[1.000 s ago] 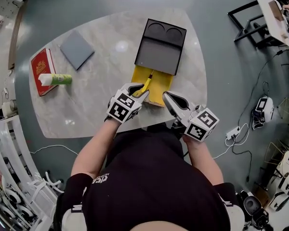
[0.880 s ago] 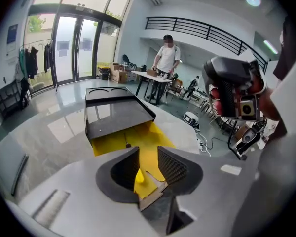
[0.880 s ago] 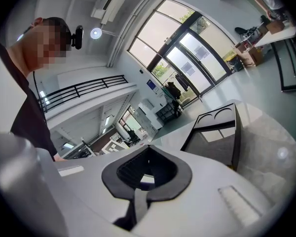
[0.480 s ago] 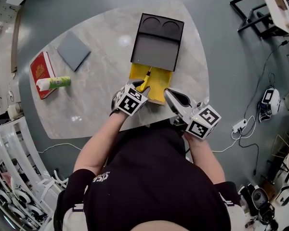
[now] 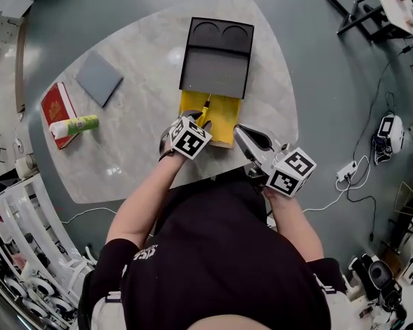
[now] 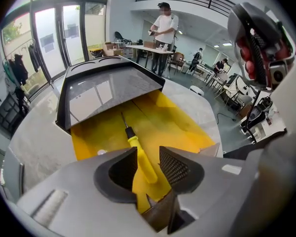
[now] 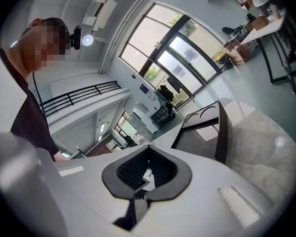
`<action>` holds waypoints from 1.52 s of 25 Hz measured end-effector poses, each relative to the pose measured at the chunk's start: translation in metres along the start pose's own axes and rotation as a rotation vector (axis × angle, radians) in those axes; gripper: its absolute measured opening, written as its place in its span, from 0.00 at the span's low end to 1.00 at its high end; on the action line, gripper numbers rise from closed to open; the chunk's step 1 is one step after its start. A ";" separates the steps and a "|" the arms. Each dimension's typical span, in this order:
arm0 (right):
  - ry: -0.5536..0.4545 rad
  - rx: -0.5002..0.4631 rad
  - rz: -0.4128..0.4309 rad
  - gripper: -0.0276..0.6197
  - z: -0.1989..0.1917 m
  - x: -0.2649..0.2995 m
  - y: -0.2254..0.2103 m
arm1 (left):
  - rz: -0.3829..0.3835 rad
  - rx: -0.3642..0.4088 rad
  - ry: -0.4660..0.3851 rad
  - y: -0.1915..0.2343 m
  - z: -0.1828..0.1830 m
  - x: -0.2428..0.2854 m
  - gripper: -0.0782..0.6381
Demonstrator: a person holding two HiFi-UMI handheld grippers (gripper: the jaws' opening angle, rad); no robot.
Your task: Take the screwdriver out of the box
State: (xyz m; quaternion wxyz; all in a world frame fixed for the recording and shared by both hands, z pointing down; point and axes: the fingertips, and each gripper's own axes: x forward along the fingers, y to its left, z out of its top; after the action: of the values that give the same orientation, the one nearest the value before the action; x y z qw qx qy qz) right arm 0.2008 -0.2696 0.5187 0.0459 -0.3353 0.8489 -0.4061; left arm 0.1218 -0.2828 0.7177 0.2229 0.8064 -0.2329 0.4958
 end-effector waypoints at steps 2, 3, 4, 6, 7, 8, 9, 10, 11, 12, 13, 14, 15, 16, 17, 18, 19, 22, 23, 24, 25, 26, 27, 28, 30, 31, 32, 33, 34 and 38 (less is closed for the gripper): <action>-0.002 0.002 -0.003 0.06 0.000 -0.001 -0.001 | 0.010 0.010 0.016 0.002 -0.002 0.004 0.31; -0.003 0.002 -0.003 0.06 0.000 -0.001 -0.002 | 0.018 0.014 0.022 0.004 -0.003 0.006 0.31; -0.004 0.003 -0.003 0.06 -0.001 -0.001 -0.002 | 0.026 0.018 0.028 0.005 -0.004 0.007 0.31; -0.005 0.004 -0.001 0.06 -0.001 0.000 -0.002 | 0.037 0.026 0.044 0.007 -0.006 0.010 0.31; -0.004 0.004 0.001 0.06 -0.001 0.000 -0.001 | 0.040 0.032 0.053 0.007 -0.007 0.011 0.31; -0.004 0.004 0.001 0.06 -0.001 0.000 -0.001 | 0.042 0.040 0.061 0.007 -0.008 0.012 0.31; -0.003 0.004 0.001 0.06 -0.001 0.000 -0.001 | 0.043 0.047 0.066 0.006 -0.008 0.013 0.31; -0.003 0.004 0.001 0.06 -0.001 0.000 -0.001 | 0.044 0.053 0.069 0.006 -0.008 0.013 0.31; -0.003 0.004 0.001 0.06 -0.001 -0.001 -0.002 | 0.045 0.057 0.070 0.005 -0.007 0.013 0.31; -0.002 0.004 0.001 0.06 -0.001 -0.001 -0.002 | 0.046 0.061 0.072 0.005 -0.007 0.013 0.30; -0.002 0.005 0.001 0.06 -0.002 0.000 -0.001 | 0.049 0.066 0.075 0.005 -0.008 0.014 0.29; -0.002 0.005 0.002 0.06 -0.002 0.000 0.000 | 0.056 0.075 0.080 0.006 -0.009 0.014 0.29; -0.002 0.004 0.004 0.06 -0.003 0.001 0.001 | 0.066 0.089 0.090 0.006 -0.010 0.015 0.28; -0.002 0.004 0.006 0.06 -0.003 0.001 0.002 | 0.075 0.109 0.104 0.006 -0.013 0.017 0.27; -0.002 0.004 0.008 0.06 -0.003 0.002 0.003 | 0.083 0.130 0.120 0.006 -0.015 0.018 0.25; -0.001 0.004 0.009 0.06 -0.003 0.002 0.004 | 0.086 0.148 0.132 0.004 -0.017 0.020 0.24; 0.001 0.003 0.011 0.06 -0.004 0.002 0.005 | 0.086 0.162 0.140 0.003 -0.018 0.021 0.22; 0.005 0.001 0.009 0.06 -0.005 0.003 0.006 | 0.081 0.181 0.147 0.001 -0.019 0.021 0.20; 0.005 0.001 0.008 0.06 -0.006 0.003 0.006 | 0.078 0.181 0.147 0.001 -0.019 0.021 0.21; 0.003 0.002 0.007 0.06 -0.006 0.003 0.007 | 0.076 0.179 0.145 0.001 -0.020 0.020 0.21; 0.003 0.002 0.006 0.06 -0.006 0.003 0.007 | 0.073 0.176 0.139 0.001 -0.019 0.018 0.21; 0.006 0.000 0.006 0.06 -0.006 0.003 0.008 | 0.072 0.171 0.130 0.001 -0.018 0.016 0.20; 0.008 -0.003 0.006 0.06 -0.006 0.003 0.008 | 0.070 0.167 0.118 0.000 -0.016 0.013 0.21; 0.009 -0.006 0.005 0.06 -0.005 0.004 0.009 | 0.069 0.163 0.104 0.000 -0.013 0.009 0.21; 0.004 -0.009 0.005 0.06 -0.004 0.004 0.010 | 0.067 0.154 0.069 -0.002 -0.007 -0.001 0.21; 0.005 -0.013 0.006 0.06 -0.004 0.005 0.012 | 0.066 0.149 0.053 -0.003 -0.005 -0.007 0.21; 0.009 -0.019 0.008 0.06 -0.003 0.006 0.015 | 0.064 0.144 0.040 -0.004 -0.004 -0.014 0.21; 0.014 -0.026 0.011 0.06 -0.002 0.009 0.018 | 0.062 0.139 0.028 -0.004 -0.004 -0.020 0.21; 0.017 -0.033 0.014 0.06 -0.001 0.011 0.021 | 0.062 0.134 0.016 -0.004 -0.004 -0.027 0.21; 0.016 -0.061 0.039 0.06 0.002 0.023 0.036 | 0.071 0.111 -0.044 -0.002 -0.002 -0.057 0.21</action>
State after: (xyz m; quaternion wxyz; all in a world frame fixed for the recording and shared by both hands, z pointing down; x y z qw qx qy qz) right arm 0.1648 -0.2691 0.4961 0.0369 -0.3170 0.8674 -0.3817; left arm 0.0991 -0.2712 0.6665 0.1551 0.8194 -0.2381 0.4978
